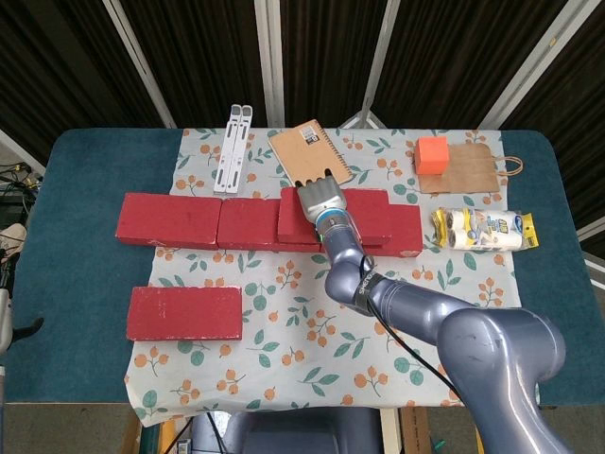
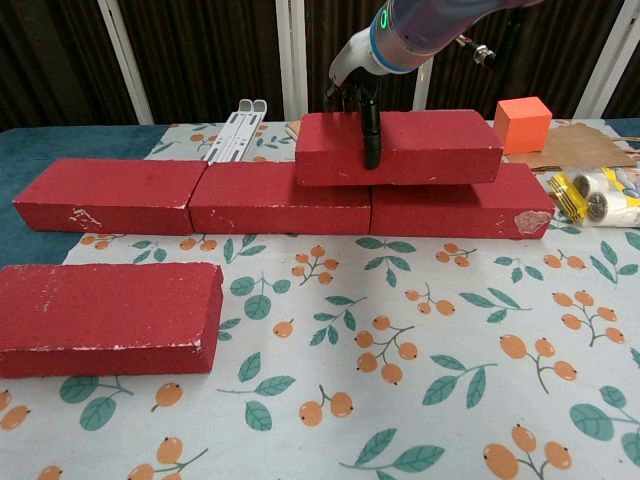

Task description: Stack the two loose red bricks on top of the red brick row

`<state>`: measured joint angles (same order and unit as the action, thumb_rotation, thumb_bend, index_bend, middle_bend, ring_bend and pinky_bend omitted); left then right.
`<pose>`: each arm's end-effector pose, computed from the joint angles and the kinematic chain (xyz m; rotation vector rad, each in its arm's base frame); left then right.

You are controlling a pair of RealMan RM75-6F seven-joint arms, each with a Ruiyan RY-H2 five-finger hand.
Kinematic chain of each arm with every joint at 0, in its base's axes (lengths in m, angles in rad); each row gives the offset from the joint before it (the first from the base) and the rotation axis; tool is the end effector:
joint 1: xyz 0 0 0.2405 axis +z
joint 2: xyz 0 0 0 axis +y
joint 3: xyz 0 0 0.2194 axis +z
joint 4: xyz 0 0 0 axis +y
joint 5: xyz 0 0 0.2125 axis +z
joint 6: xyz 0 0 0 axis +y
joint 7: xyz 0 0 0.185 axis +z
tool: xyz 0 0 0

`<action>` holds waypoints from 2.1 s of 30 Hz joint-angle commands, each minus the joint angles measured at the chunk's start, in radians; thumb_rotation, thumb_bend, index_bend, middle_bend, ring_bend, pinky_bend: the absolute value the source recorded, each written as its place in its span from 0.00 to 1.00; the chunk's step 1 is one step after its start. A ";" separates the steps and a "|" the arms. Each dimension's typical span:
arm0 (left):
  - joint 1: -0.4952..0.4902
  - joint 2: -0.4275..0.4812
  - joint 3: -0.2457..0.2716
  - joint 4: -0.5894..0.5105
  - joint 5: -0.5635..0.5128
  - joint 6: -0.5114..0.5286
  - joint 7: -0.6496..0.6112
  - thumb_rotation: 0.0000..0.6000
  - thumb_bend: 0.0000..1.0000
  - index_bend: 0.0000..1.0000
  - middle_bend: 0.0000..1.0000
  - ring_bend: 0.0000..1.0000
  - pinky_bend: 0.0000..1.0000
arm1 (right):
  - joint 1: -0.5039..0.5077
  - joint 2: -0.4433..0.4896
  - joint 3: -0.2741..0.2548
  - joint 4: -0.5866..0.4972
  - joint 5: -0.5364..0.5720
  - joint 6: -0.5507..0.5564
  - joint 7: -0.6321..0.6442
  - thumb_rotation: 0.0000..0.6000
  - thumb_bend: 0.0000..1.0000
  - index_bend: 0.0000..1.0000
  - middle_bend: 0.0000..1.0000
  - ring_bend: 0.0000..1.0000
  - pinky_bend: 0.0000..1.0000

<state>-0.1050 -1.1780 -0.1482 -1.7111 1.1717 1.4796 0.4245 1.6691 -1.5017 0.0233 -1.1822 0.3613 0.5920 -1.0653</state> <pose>-0.2957 0.2352 0.1458 -1.1997 -0.8348 -0.5856 0.0166 -0.4679 -0.0308 1.9531 -0.8646 0.3536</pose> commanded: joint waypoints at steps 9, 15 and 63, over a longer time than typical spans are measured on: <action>-0.001 -0.006 0.002 0.001 -0.002 0.011 0.013 1.00 0.00 0.07 0.00 0.00 0.08 | -0.012 -0.060 -0.016 0.099 -0.003 -0.045 0.001 1.00 0.00 0.12 0.24 0.28 0.00; -0.005 -0.010 0.003 0.004 -0.006 0.009 0.022 1.00 0.00 0.07 0.00 0.00 0.08 | -0.022 -0.085 -0.030 0.131 -0.008 -0.067 0.004 1.00 0.00 0.12 0.24 0.28 0.00; -0.018 -0.022 0.006 0.013 -0.028 0.006 0.042 1.00 0.00 0.07 0.00 0.00 0.08 | -0.021 -0.107 -0.070 0.165 -0.045 -0.080 0.074 1.00 0.00 0.12 0.25 0.28 0.00</action>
<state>-0.1226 -1.1997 -0.1422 -1.6983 1.1450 1.4866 0.4670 1.6478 -1.6083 -0.0467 -1.0170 0.3159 0.5116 -0.9912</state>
